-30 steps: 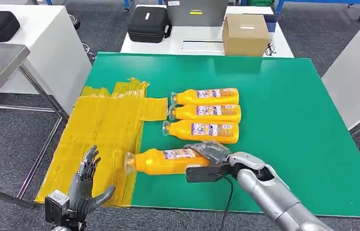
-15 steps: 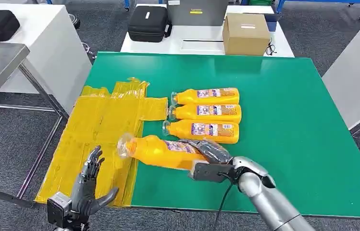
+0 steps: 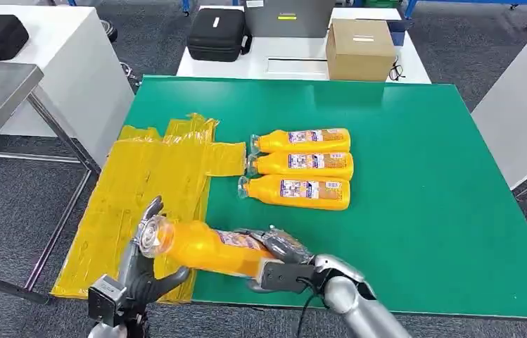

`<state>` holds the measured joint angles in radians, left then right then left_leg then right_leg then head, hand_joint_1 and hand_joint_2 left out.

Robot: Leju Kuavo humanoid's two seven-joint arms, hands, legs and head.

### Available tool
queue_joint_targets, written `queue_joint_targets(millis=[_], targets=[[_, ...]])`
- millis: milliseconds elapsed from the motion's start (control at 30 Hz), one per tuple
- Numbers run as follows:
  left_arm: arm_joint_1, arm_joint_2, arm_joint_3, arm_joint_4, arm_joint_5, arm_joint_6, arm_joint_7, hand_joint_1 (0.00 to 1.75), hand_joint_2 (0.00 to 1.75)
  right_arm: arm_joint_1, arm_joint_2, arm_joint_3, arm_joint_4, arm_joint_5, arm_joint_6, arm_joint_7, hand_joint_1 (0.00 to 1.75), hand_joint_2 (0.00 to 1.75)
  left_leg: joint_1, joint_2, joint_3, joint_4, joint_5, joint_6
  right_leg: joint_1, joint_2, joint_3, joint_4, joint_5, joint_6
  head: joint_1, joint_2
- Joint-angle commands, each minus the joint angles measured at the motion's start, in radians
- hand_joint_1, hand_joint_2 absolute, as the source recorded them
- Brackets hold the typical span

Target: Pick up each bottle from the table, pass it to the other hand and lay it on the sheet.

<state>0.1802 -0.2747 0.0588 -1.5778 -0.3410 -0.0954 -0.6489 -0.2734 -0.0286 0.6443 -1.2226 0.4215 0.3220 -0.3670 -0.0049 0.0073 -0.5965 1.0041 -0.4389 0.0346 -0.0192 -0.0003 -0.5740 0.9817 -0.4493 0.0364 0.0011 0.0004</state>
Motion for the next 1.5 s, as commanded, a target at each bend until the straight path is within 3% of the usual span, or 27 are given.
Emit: queue_joint_targets(millis=[33, 267, 467, 1067, 1100, 1233, 1267, 1333, 1367, 1400, 1433, 1467, 1500], targets=[[-0.041, 0.041, -0.111, -0.007, -0.019, 0.049, 0.003, 0.00, 1.75, -0.031, 0.025, 0.021, 0.056, 0.016, -0.002, 0.012, 1.75, 1.75, 0.001, -0.001, 0.001, 0.000, 0.000, -0.002, 0.001, -0.001, 0.002, -0.001, -0.001, -0.001, 0.000, 0.000], [-0.096, 0.049, -0.200, 0.035, -0.005, 0.076, 0.049, 0.00, 1.75, -0.041, 0.048, 0.059, 0.088, 0.030, -0.022, 0.012, 1.75, 1.75, 0.001, -0.002, 0.001, 0.000, 0.000, -0.002, 0.001, -0.001, 0.002, -0.001, 0.000, -0.001, 0.000, 0.000], [-0.123, 0.070, -0.291, 0.118, 0.123, -0.024, 0.058, 0.00, 1.75, -0.076, 0.063, 0.075, 0.088, 0.056, -0.054, 0.019, 1.75, 1.75, 0.001, -0.002, 0.002, -0.001, 0.000, -0.002, 0.000, -0.001, 0.002, -0.001, 0.000, -0.001, 0.000, 0.000], [-0.157, 0.075, -0.324, 0.121, 0.215, -0.090, 0.073, 0.00, 1.75, -0.083, 0.065, 0.117, 0.083, 0.116, -0.085, 0.050, 1.75, 1.75, 0.001, 0.000, 0.002, 0.000, -0.001, -0.002, 0.001, 0.000, 0.003, -0.001, 0.000, -0.002, 0.000, 0.000], [-0.156, 0.077, -0.329, 0.114, 0.215, -0.095, 0.073, 1.68, 1.75, -0.085, 0.065, 0.122, 0.087, 0.120, -0.086, 0.057, 1.75, 1.75, 0.001, 0.000, 0.001, 0.000, 0.000, -0.002, 0.001, 0.000, 0.002, -0.001, 0.000, -0.001, 0.000, 0.000], [-0.152, 0.083, -0.330, 0.104, 0.218, -0.108, 0.069, 1.75, 1.75, -0.094, 0.066, 0.135, 0.113, 0.139, -0.096, 0.089, 1.75, 1.75, 0.000, 0.000, 0.000, 0.000, 0.000, -0.001, 0.000, 0.000, 0.000, 0.000, 0.000, -0.001, 0.000, 0.000], [-0.152, 0.083, -0.330, 0.104, 0.218, -0.108, 0.069, 1.75, 1.75, -0.092, 0.065, 0.135, 0.115, 0.139, -0.096, 0.088, 1.52, 1.75, 0.001, 0.000, 0.002, 0.000, 0.000, -0.002, 0.001, 0.000, 0.002, -0.001, 0.000, -0.002, 0.000, 0.000], [-0.146, 0.083, -0.323, 0.099, 0.221, -0.113, 0.068, 1.75, 1.75, -0.101, 0.067, 0.152, 0.152, 0.179, -0.120, 0.126, 1.48, 1.75, 0.001, 0.001, 0.003, 0.000, -0.001, -0.002, 0.001, 0.001, 0.003, -0.001, 0.000, -0.002, 0.000, 0.000], [-0.146, 0.083, -0.322, 0.098, 0.222, -0.114, 0.067, 1.75, 1.75, -0.102, 0.068, 0.153, 0.160, 0.180, -0.121, 0.127, 1.24, 1.75, 0.001, 0.000, 0.002, -0.001, 0.000, -0.002, 0.001, 0.000, 0.002, -0.001, 0.000, -0.002, 0.000, 0.000], [-0.145, 0.084, -0.320, 0.098, 0.224, -0.116, 0.066, 1.75, 1.75, -0.107, 0.064, 0.165, 0.170, 0.209, -0.136, 0.142, 0.79, 1.75, 0.000, 0.000, 0.001, -0.001, 0.000, -0.001, 0.000, 0.000, 0.002, -0.001, 0.000, -0.001, 0.000, 0.000], [-0.143, 0.084, -0.317, 0.097, 0.228, -0.117, 0.065, 1.75, 1.75, -0.104, 0.067, 0.166, 0.177, 0.212, -0.141, 0.146, 0.79, 1.75, 0.002, 0.000, 0.003, -0.001, -0.001, -0.002, 0.002, 0.000, 0.004, -0.002, 0.000, -0.002, 0.000, 0.000], [-0.143, 0.084, -0.316, 0.097, 0.228, -0.117, 0.065, 1.75, 1.75, -0.102, 0.067, 0.166, 0.180, 0.212, -0.142, 0.147, 0.66, 1.75, 0.001, 0.000, 0.002, -0.001, 0.000, -0.002, 0.001, 0.000, 0.003, -0.002, 0.000, -0.002, 0.000, 0.000], [-0.143, 0.085, -0.316, 0.095, 0.229, -0.119, 0.065, 1.75, 1.75, -0.099, 0.064, 0.170, 0.181, 0.220, -0.144, 0.151, 0.21, 1.75, 0.001, 0.000, 0.001, -0.001, 0.000, -0.001, 0.001, 0.000, 0.002, -0.001, 0.000, -0.001, 0.000, 0.000]])
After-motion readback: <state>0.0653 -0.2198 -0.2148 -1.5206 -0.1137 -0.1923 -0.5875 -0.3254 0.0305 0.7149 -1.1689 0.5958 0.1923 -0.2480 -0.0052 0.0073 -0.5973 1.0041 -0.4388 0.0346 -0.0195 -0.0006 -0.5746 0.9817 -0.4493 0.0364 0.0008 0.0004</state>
